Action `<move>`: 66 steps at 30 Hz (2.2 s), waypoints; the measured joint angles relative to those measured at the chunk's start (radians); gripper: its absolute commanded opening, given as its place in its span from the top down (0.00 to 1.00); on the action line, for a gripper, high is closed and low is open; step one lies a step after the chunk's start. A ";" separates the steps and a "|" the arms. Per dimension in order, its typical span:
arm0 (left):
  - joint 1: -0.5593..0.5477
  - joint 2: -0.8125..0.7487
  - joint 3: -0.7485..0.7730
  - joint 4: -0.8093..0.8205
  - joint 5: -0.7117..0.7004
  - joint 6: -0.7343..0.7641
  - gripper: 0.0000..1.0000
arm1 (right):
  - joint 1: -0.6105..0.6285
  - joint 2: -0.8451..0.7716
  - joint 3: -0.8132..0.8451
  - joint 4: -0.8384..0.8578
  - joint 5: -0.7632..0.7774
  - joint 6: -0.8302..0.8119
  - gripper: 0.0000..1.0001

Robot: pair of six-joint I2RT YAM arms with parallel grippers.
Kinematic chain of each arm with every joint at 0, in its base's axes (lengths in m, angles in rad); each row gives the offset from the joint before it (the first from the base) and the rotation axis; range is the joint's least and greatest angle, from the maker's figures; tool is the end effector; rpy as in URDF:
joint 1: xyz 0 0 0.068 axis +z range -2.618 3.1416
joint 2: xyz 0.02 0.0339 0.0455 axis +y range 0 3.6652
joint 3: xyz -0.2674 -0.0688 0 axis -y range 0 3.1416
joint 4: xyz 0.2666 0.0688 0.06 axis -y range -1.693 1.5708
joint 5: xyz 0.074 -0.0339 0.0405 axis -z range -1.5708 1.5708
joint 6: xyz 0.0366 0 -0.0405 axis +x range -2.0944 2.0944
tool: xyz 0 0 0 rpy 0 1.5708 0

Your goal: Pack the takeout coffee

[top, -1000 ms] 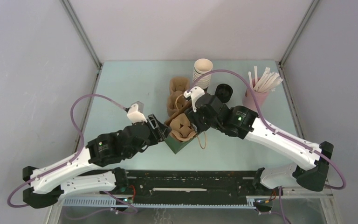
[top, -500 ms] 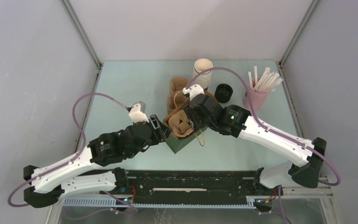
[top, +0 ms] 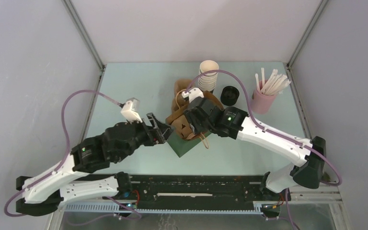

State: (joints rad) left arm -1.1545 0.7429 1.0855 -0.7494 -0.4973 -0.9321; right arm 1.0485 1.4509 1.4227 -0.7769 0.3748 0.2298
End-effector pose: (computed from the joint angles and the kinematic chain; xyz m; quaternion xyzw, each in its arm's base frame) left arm 0.0772 -0.1315 0.3984 -0.0446 0.8197 -0.3569 0.4458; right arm 0.1768 0.2803 0.3535 -0.2989 0.8638 0.0802 0.3977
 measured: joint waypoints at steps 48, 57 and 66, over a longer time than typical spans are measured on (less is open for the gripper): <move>0.848 -0.192 -0.487 0.093 0.718 0.078 0.13 | -0.067 0.209 0.225 -0.122 -0.149 -0.003 0.00; 0.848 -0.198 -0.434 0.076 0.718 0.132 0.10 | -0.066 0.189 0.292 -0.199 -0.154 0.002 0.01; 0.849 -0.225 -0.276 0.107 0.751 0.169 0.04 | -0.066 0.164 0.310 -0.206 -0.166 -0.013 0.30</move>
State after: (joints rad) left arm -0.3054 0.5179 0.8093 -0.6422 0.2535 -0.7635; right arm 0.9821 1.6154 1.7329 -0.9825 0.2085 0.2165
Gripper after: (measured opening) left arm 0.902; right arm 0.828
